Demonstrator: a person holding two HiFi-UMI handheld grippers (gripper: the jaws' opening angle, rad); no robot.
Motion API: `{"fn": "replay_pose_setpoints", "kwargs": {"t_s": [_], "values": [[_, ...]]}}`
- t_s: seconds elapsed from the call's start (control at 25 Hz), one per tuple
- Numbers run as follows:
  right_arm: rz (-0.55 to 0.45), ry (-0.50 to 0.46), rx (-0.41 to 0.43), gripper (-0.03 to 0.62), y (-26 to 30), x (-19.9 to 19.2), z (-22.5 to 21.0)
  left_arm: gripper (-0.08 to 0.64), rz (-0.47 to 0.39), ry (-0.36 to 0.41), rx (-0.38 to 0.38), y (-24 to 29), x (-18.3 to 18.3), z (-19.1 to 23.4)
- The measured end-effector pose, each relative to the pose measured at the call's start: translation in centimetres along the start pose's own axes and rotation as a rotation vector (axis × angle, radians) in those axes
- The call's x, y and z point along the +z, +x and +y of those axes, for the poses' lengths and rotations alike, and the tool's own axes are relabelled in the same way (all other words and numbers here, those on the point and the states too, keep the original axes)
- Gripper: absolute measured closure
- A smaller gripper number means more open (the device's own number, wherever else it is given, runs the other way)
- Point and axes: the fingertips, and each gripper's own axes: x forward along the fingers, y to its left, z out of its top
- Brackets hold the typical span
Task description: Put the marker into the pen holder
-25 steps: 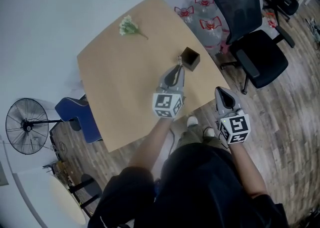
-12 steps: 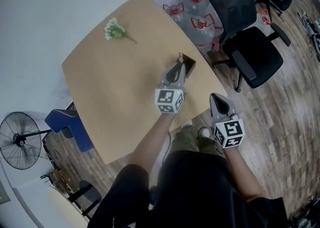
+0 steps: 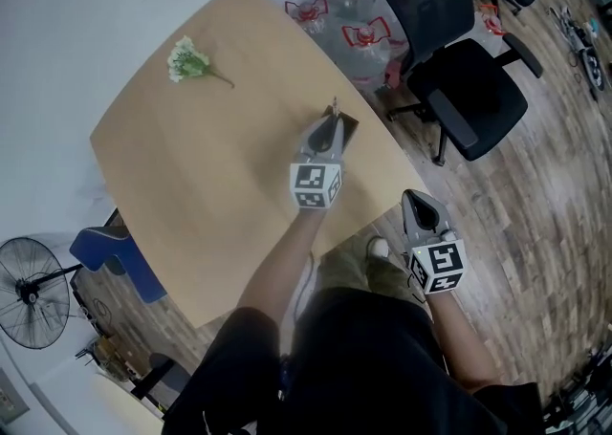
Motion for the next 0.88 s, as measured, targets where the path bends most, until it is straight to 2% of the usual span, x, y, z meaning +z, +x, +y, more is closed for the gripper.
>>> {"fn": "replay_pose_setpoints", "kwargs": {"t_s": [0.2, 0.36, 0.88], "values": [[0.020, 0.016, -0.039, 0.592, 0.1, -0.7, -1.4, 0.513, 0.022, 0.003, 0.007, 0.6, -1.3, 0.4], [0.024, 0.003, -0.026, 0.592, 0.3, -0.5, -0.7, 0.512, 0.042, 0.020, -0.013, 0.3, -2.3, 0.1], [0.035, -0.017, -0.011, 0.592, 0.7, -0.5, 0.6, 0.512, 0.105, 0.003, 0.017, -0.9, -5.5, 1.5]]}}
